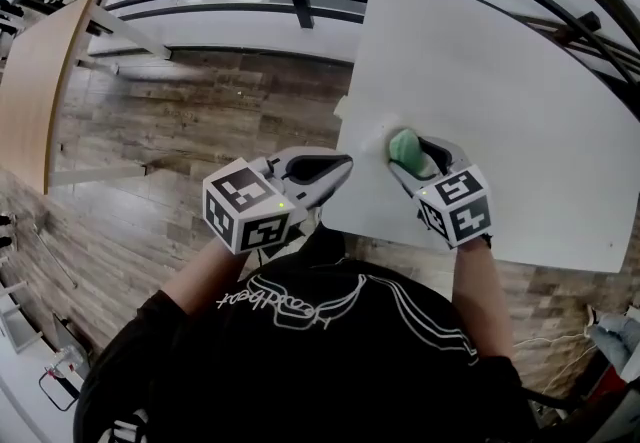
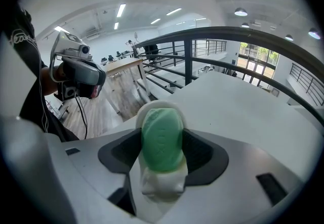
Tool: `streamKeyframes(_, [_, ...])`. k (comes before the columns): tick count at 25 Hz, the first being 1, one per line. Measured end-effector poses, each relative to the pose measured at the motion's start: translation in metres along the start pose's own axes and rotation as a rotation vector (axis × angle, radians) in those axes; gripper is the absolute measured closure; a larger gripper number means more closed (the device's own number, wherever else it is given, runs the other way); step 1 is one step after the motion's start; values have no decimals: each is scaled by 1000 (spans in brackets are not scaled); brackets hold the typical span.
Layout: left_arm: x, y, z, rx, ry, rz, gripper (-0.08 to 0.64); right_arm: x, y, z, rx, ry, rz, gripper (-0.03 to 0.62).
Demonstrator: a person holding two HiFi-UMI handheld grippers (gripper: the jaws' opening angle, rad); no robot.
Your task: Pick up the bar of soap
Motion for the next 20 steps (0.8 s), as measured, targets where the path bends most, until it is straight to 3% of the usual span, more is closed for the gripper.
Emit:
streamKeyframes(9, [-11, 9, 6, 1, -6, -1, 555, 3, 4, 5, -67, 58, -2, 371])
streamKeyframes(14, [-21, 12, 12, -5, -9, -11, 555, 5, 1, 19, -169, 96, -23, 371])
streamKeyframes(20, [-39, 15, 15, -20, -4, -23, 555, 10, -4, 51, -333, 89, -115, 371])
Point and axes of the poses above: the fingertips, and each gripper's own axes: z backward along the fingers, x to its left, y out of its underside, the point moved 9 cm from there along z, backward along the fingers, and after that the axes turned 4 degrees about z, right-handed, at the moved point
